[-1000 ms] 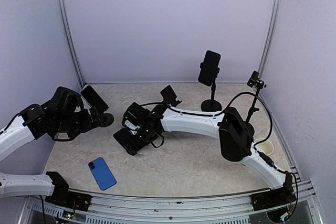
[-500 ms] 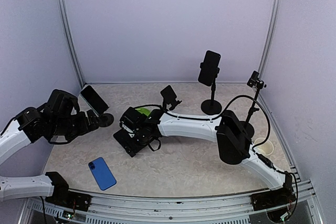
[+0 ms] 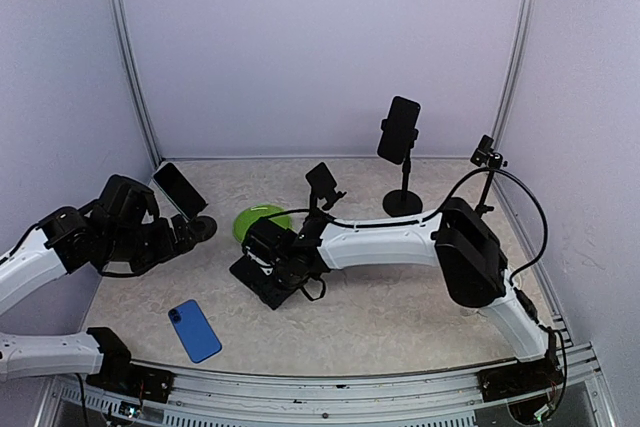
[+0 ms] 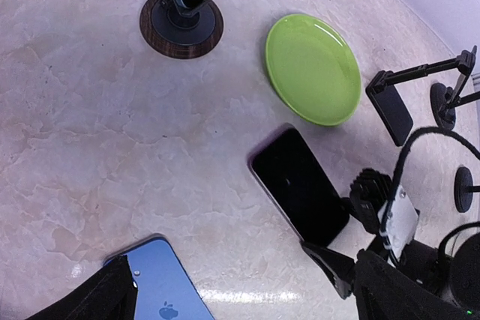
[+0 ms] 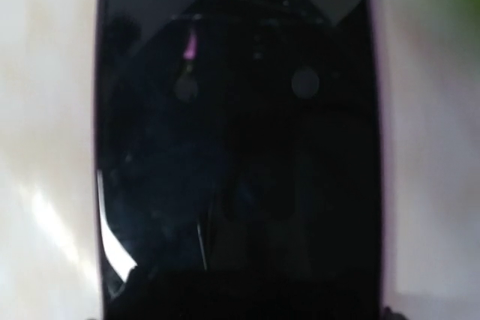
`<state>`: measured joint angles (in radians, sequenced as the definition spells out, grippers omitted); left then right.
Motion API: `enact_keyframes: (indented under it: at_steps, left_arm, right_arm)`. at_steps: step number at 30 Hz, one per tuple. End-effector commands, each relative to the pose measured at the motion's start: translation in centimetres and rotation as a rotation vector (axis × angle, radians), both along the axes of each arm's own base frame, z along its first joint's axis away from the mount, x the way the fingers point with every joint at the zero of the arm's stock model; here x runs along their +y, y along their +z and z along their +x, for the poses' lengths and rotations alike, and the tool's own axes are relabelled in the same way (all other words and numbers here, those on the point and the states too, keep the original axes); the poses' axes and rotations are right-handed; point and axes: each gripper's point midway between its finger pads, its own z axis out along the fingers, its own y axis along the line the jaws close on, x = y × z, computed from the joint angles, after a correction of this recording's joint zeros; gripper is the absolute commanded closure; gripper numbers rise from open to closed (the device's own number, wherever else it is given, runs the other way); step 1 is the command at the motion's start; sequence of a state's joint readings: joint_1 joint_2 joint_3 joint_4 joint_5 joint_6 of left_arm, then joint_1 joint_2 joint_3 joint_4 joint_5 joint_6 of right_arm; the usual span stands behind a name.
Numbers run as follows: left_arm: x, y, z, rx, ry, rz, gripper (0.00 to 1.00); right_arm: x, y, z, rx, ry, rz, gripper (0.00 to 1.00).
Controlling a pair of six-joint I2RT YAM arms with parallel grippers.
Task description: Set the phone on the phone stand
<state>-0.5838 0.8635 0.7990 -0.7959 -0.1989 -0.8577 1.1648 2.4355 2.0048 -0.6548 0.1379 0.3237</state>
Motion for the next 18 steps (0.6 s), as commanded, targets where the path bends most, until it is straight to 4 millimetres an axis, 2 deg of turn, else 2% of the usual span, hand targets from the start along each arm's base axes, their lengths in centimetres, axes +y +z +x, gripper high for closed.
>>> enact_keyframes:
  at_steps: [1,6,9,14,16,18]
  left_arm:
    - [-0.7,-0.6,0.8,-0.007,-0.001,-0.028,0.02]
    - [-1.5,-1.2,1.6,0.002,-0.013,-0.033,0.02]
    - [-2.3,-1.4,2.2,0.009,-0.024,-0.046,0.02]
    - [-3.7,-1.6,3.4,0.012,-0.042,-0.068,0.02]
    - [-4.2,-1.7,3.9,0.016,-0.048,-0.073,0.02]
    - [-4.7,-2.0,4.4,0.026,-0.055,-0.076,0.02]
  right_arm:
    - [-9.0,-4.4,-4.8,0.096,0.067,-0.308,0.42]
    - [-12.3,-1.5,-7.6,0.126,0.16,-0.27,0.41]
    - [-15.3,-1.6,-10.4,0.215,0.202,-0.282,0.41]
    - [-19.4,-1.2,-12.7,0.281,0.212,-0.337,0.4]
    - [-20.5,-1.2,-13.3,0.304,0.218,-0.367,0.32]
    - [-20.7,-1.2,-13.2,0.304,0.22,-0.383,0.18]
